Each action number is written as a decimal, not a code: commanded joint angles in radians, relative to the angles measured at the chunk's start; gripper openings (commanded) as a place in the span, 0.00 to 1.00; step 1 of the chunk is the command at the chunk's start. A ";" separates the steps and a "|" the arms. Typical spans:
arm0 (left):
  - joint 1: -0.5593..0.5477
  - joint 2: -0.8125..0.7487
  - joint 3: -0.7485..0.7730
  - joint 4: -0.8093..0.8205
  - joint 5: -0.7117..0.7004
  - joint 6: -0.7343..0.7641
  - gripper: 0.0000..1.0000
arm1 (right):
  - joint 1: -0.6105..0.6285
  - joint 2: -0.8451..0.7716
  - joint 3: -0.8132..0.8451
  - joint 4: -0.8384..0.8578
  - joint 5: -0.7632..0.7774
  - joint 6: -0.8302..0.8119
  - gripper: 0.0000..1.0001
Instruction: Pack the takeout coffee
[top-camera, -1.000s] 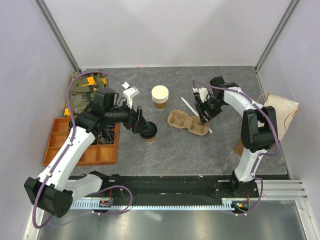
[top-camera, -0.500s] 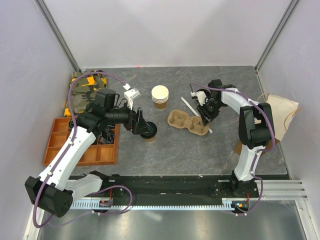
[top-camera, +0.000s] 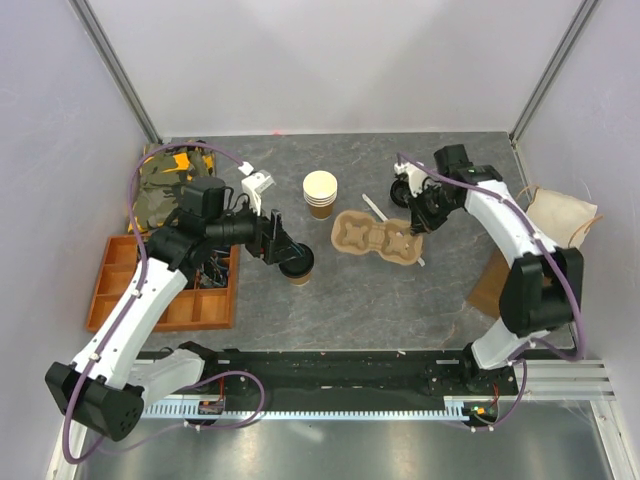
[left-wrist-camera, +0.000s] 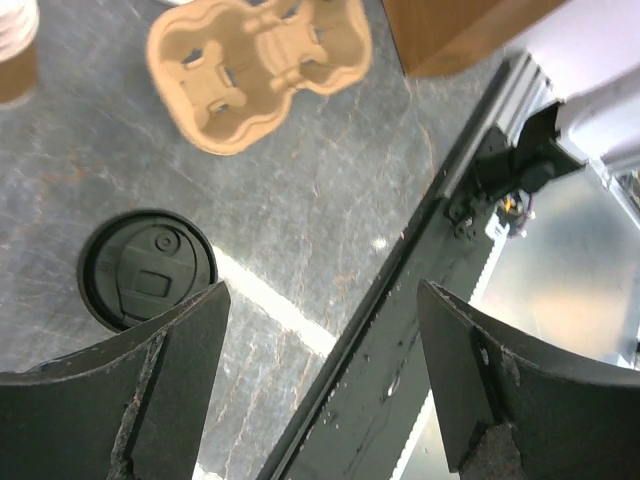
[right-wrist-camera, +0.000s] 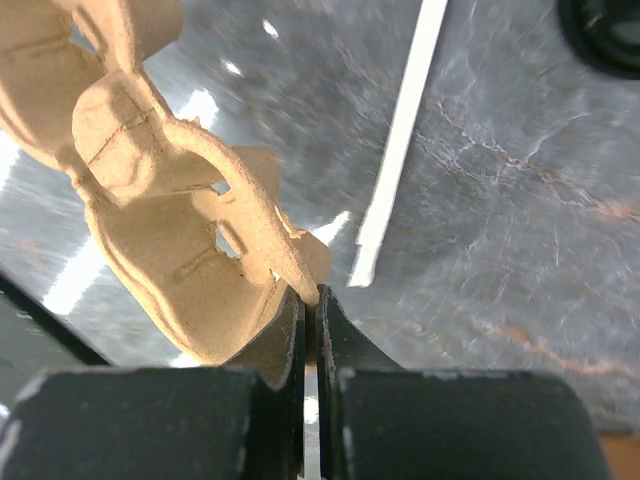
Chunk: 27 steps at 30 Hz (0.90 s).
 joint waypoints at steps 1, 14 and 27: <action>0.004 -0.049 0.049 0.087 -0.110 -0.073 0.83 | -0.003 -0.150 0.014 0.016 -0.087 0.159 0.00; -0.006 -0.013 0.032 0.261 -0.161 -0.101 0.81 | 0.016 -0.346 -0.069 0.120 -0.224 0.455 0.00; -0.042 0.055 -0.029 0.324 -0.147 -0.177 0.70 | 0.069 -0.400 -0.149 0.126 -0.214 0.400 0.00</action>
